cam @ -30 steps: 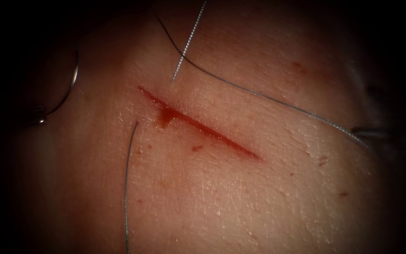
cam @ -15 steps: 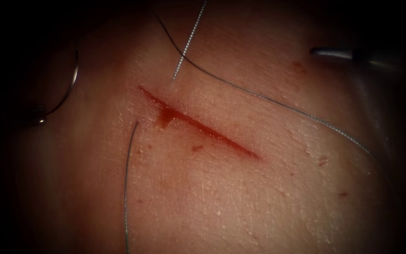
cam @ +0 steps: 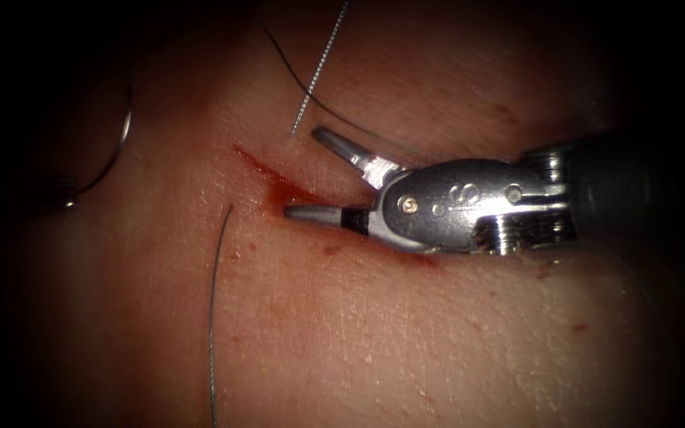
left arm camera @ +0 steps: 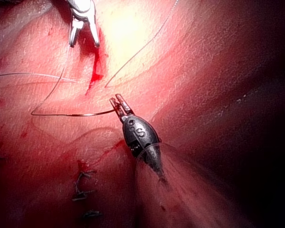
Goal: Wound Closure
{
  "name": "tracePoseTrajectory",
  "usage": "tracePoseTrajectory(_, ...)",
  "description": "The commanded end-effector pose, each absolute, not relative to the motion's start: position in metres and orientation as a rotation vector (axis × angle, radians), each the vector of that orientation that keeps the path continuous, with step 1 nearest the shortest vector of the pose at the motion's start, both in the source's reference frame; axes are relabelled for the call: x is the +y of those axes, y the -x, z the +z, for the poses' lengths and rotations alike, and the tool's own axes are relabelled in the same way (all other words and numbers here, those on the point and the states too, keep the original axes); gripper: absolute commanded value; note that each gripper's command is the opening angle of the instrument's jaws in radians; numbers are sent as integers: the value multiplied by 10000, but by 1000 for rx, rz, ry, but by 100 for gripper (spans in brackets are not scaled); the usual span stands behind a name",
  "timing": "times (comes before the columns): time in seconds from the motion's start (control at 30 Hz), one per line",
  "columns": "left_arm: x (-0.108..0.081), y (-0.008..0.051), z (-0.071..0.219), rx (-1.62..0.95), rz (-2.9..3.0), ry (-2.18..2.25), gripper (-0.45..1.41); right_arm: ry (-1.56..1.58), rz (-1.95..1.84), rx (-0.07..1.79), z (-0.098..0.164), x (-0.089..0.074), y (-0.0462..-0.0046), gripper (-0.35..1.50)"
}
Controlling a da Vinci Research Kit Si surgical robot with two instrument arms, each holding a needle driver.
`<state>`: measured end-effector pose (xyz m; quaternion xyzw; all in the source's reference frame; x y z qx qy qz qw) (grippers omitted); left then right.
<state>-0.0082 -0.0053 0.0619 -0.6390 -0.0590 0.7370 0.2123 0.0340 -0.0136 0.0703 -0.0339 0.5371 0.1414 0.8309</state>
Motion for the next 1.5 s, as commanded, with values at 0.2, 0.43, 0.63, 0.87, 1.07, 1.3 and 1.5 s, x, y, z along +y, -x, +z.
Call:
tracePoseTrajectory(0.2,-58,87,625,-167,2045,1775,-45,35,258,1111,746,-178,-369,78)
tracePoseTrajectory(0.43,-59,86,626,-167,2045,1775,-45,20,242,1115,761,-177,-398,71)
tracePoseTrajectory(0.63,-58,86,626,-167,2046,1776,-45,30,244,1110,776,-169,-412,69)
tracePoseTrajectory(0.87,-58,86,626,-167,2045,1776,-45,24,232,1111,780,-170,-420,-3)
tracePoseTrajectory(1.07,-58,86,626,-167,2045,1776,-45,-4,191,1142,776,-177,-422,-35)
tracePoseTrajectory(1.3,-58,86,626,-167,2046,1776,-45,-18,182,1168,748,-190,-433,-35)
tracePoseTrajectory(1.5,-58,86,626,-167,2046,1776,-45,-34,157,1186,729,-214,-445,-35)
